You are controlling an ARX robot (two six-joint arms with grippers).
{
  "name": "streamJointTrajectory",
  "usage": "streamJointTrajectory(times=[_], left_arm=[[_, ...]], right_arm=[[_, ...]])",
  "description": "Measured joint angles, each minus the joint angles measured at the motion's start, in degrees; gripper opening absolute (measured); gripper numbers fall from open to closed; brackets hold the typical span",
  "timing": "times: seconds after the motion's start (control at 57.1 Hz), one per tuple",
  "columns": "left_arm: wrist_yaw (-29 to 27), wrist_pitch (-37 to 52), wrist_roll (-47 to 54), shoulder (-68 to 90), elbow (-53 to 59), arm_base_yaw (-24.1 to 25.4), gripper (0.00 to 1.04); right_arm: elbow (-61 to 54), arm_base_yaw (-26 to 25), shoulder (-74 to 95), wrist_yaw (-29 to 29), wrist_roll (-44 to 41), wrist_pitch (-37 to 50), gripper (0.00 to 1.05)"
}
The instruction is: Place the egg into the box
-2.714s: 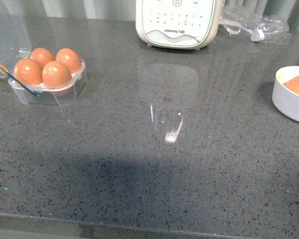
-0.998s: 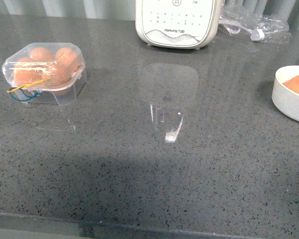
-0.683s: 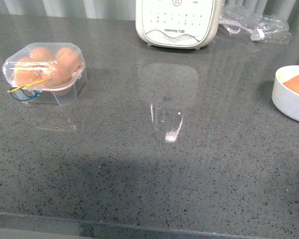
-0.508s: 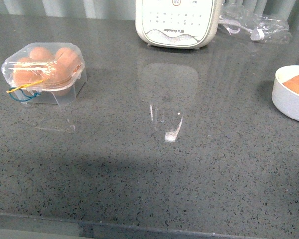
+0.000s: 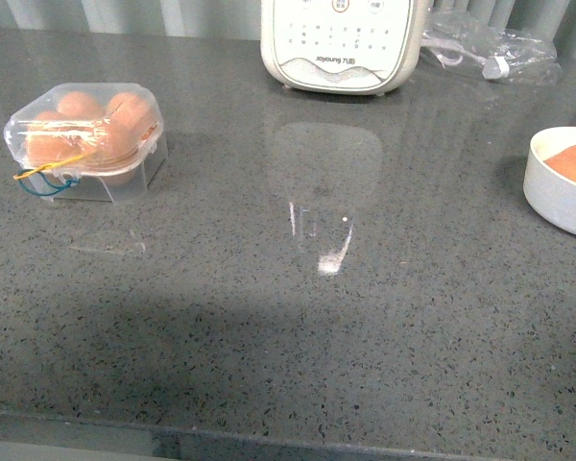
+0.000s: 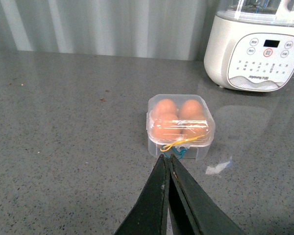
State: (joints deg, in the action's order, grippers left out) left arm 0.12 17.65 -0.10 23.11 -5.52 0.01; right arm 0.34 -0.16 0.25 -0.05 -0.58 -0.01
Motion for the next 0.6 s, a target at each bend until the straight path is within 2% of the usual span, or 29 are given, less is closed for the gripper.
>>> streamJointTrajectory(times=[0.595], left_arm=[[-0.15, -6.51, -0.02, -12.24, 3.91, 0.0, 0.04]], right_arm=[[0.0, 0.0, 0.0, 0.0, 0.02, 0.0, 0.97]])
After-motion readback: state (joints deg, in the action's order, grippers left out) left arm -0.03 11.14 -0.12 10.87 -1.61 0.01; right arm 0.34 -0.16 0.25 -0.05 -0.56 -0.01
